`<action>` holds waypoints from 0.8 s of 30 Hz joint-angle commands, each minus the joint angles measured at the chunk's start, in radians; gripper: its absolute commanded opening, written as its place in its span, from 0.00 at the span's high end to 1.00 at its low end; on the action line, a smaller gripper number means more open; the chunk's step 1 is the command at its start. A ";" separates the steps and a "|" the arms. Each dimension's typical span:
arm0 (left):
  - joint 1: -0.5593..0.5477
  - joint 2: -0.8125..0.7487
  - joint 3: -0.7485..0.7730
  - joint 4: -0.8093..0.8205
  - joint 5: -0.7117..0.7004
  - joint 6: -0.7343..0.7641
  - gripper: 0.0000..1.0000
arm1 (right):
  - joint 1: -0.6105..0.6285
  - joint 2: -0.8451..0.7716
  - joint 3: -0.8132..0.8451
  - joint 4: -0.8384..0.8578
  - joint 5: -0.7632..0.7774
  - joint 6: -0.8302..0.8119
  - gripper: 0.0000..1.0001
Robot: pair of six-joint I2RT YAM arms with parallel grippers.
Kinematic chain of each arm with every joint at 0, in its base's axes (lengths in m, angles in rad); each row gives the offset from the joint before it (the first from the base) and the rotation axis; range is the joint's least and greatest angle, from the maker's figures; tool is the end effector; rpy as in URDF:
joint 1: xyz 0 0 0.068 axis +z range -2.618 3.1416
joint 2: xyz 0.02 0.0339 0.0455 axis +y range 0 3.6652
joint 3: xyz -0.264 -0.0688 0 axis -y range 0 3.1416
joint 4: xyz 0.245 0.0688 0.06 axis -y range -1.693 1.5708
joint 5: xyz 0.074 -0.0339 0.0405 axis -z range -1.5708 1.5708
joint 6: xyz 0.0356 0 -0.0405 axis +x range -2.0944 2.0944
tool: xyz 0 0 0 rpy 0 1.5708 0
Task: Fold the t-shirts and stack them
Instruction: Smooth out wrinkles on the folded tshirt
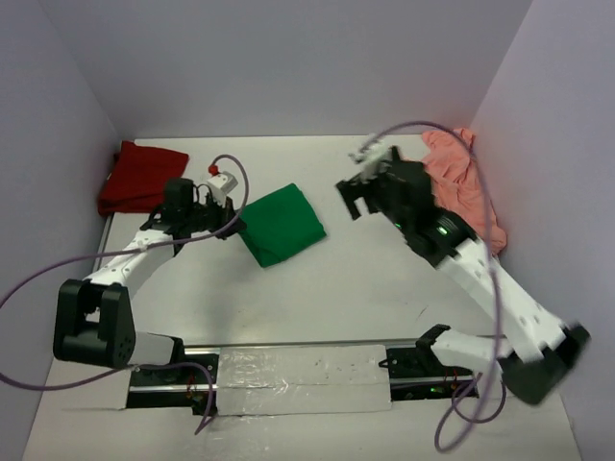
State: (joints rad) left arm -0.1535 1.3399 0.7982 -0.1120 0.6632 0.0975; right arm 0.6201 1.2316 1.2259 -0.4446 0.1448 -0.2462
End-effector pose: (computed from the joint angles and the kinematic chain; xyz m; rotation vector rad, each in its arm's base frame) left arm 0.2748 -0.0647 0.2335 0.6272 2.0725 -0.7642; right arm 0.2275 0.1561 0.3735 -0.7626 1.8675 0.0913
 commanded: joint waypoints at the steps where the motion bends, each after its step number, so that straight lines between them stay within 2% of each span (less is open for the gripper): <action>1: -0.101 0.065 0.107 0.086 0.027 -0.014 1.00 | -0.110 -0.327 -0.159 0.263 0.121 -0.067 0.00; 3: -0.124 0.132 0.140 0.116 0.021 -0.033 1.00 | -0.216 -0.412 -0.228 0.285 0.072 -0.045 0.00; 5: -0.155 0.175 0.166 0.140 0.010 -0.044 1.00 | -0.258 -0.524 -0.334 0.317 0.004 -0.025 0.00; 7: -0.178 0.232 0.197 0.146 -0.063 -0.060 1.00 | -0.292 -0.584 -0.423 0.337 -0.030 -0.022 0.00; 9: -0.207 0.289 0.223 0.121 -0.092 -0.051 1.00 | -0.313 -0.644 -0.450 0.350 -0.086 -0.021 0.00; 12: -0.230 0.367 0.268 0.115 -0.143 -0.054 1.00 | -0.359 -0.662 -0.441 0.345 -0.080 0.002 0.00; 14: -0.241 0.413 0.314 0.051 -0.166 -0.061 1.00 | -0.387 -0.667 -0.434 0.345 -0.071 0.012 0.00; 18: -0.268 0.533 0.390 -0.034 -0.200 -0.062 1.00 | -0.410 -0.675 -0.442 0.343 -0.080 0.018 0.00; 24: -0.302 0.659 0.479 -0.138 -0.324 -0.087 1.00 | -0.424 -0.666 -0.431 0.350 -0.054 0.024 0.00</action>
State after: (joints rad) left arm -0.4450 1.9564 1.2049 -0.1642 0.4213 0.0330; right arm 0.2073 0.5648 0.7723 -0.1341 0.0822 -0.2359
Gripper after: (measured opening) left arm 0.010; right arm 0.999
